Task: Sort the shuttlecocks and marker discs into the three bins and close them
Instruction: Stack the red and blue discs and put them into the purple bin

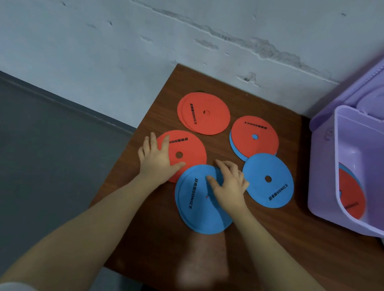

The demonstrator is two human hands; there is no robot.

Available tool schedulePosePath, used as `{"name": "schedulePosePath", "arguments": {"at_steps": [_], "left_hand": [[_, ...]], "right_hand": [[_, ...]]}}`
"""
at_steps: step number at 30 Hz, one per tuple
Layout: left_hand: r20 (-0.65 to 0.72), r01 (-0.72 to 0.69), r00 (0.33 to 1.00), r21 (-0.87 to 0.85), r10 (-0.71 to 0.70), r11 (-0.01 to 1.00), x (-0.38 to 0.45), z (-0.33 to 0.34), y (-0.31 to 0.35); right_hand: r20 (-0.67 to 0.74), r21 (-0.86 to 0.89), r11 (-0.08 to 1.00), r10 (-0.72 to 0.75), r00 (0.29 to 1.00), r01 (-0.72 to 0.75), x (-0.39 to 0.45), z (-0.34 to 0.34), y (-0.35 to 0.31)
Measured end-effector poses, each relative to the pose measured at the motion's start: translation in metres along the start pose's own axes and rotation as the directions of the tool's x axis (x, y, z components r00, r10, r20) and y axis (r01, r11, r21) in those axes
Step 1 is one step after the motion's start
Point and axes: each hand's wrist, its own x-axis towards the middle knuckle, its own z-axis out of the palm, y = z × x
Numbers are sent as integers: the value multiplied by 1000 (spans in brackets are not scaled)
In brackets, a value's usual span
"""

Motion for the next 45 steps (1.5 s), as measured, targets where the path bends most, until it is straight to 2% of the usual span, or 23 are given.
{"name": "schedulePosePath", "arguments": {"at_steps": [3,5,8,10,13,15,17,25,28,31,35,41,45], "left_hand": [[-35,-18,999,16,18,1000,0,0,-6],[-75,-56,996,-26,53,998,-2,-1,-5],[-200,-117,976,-147,86,982,-4,-7,-4],[-292,-212,942,-136,165,968,-5,-10,-6],[-332,-269,920,-149,208,952,-4,-16,-11],[-328,-271,922,-173,204,947,-2,-22,-13],[-341,-282,916,-178,210,943,-1,-30,-14],[-438,-285,885,-246,157,926,-2,-79,-5],[-371,-276,914,-278,162,920,-12,-82,6],[-179,-233,965,-245,192,941,-32,-58,18],[23,-162,985,-193,169,968,-65,-10,34],[93,-173,981,-2,172,985,-89,20,34],[135,-193,972,-6,192,981,-94,22,35]], "right_hand": [[98,-41,998,-38,995,42,16,9,-20],[139,-7,999,-40,989,42,23,16,-33],[98,208,978,-10,995,-11,27,20,-41],[56,346,938,-20,998,0,29,20,-41],[-18,503,864,31,999,-18,35,14,-45],[-87,493,870,39,995,9,38,8,-51],[-138,448,891,-17,990,77,42,4,-57],[-288,466,839,-156,945,281,54,-28,-90],[-264,421,873,-144,954,248,45,-44,-82],[-186,363,924,-51,981,117,16,-40,-48],[-130,259,965,74,989,-39,-24,-21,-2],[-82,36,982,189,979,-187,-54,-9,23],[3,40,979,198,980,-198,-79,2,22]]}}
